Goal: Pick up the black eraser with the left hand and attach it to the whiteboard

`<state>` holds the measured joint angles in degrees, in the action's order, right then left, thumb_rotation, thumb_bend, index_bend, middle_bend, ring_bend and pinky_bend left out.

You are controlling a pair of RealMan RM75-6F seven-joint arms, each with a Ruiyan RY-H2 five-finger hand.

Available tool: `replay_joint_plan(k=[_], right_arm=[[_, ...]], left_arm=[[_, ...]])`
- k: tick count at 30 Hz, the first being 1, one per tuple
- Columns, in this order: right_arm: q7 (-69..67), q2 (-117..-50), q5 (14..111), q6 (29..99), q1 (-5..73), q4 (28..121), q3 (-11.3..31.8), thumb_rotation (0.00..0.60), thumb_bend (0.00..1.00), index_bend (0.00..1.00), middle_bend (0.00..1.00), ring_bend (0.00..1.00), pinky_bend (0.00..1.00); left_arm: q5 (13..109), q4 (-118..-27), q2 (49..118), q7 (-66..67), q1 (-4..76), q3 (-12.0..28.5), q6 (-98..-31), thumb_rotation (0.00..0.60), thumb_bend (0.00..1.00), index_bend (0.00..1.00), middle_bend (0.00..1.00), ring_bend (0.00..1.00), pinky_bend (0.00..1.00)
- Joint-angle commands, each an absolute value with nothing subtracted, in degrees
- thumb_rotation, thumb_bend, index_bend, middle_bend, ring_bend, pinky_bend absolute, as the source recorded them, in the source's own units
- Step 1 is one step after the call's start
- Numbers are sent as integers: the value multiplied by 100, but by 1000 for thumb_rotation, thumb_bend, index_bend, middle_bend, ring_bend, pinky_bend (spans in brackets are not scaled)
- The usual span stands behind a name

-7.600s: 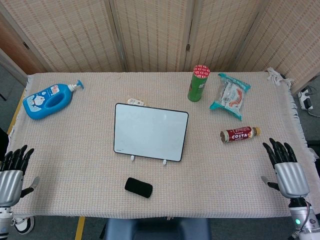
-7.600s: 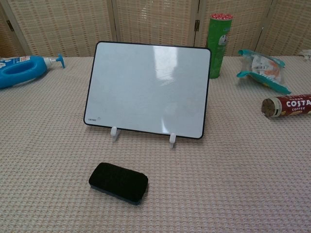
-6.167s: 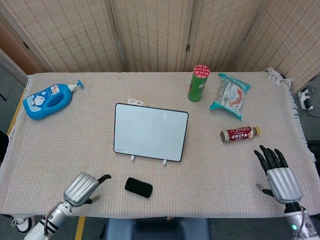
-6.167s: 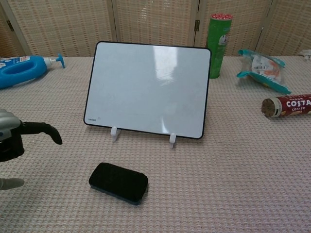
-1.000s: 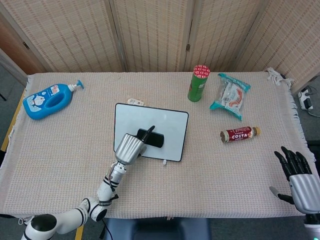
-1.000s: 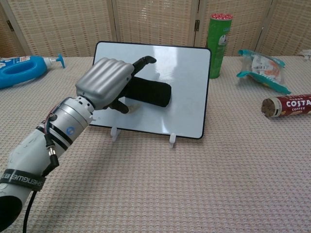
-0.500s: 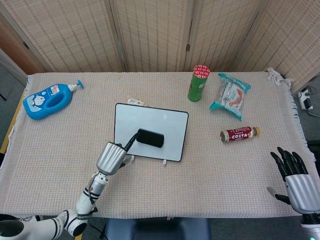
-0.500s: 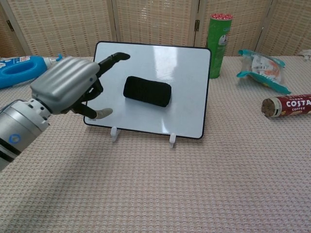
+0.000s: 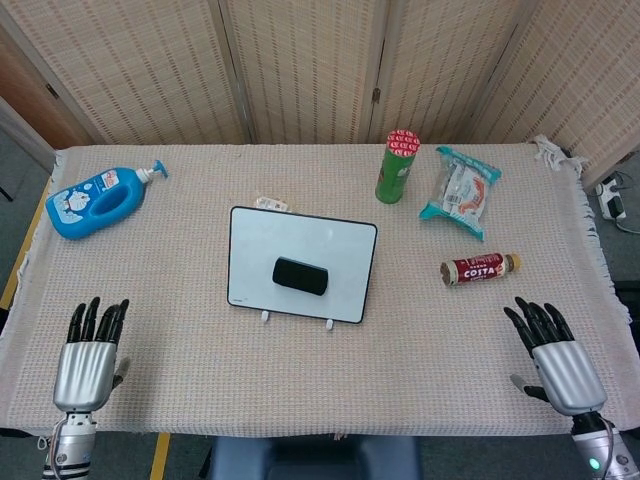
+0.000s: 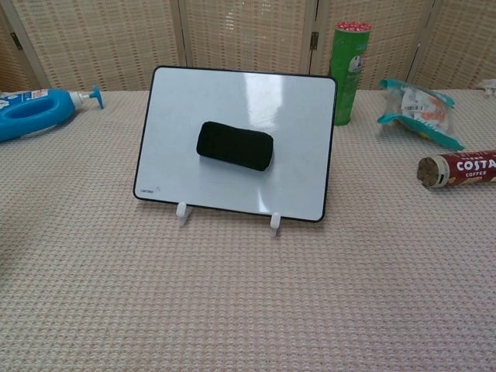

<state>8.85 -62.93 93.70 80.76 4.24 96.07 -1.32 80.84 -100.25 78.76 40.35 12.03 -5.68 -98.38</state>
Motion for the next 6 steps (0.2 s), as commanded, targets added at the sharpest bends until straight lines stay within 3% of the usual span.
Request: replay_joint_plan(k=[1, 6], right_arm=[[933, -6339, 9375, 7943, 516, 9595, -140, 600, 153, 0, 0, 0, 0], [929, -6365, 9376, 7650, 703, 9566, -154, 600, 153, 0, 0, 0, 0]], left_arm=[[8170, -9997, 7408, 3111, 383, -887, -10520, 600, 250, 0, 13, 0, 0], [8353, -9941, 7392, 3091, 197, -822, -10577, 600, 248, 0, 0, 0, 0]])
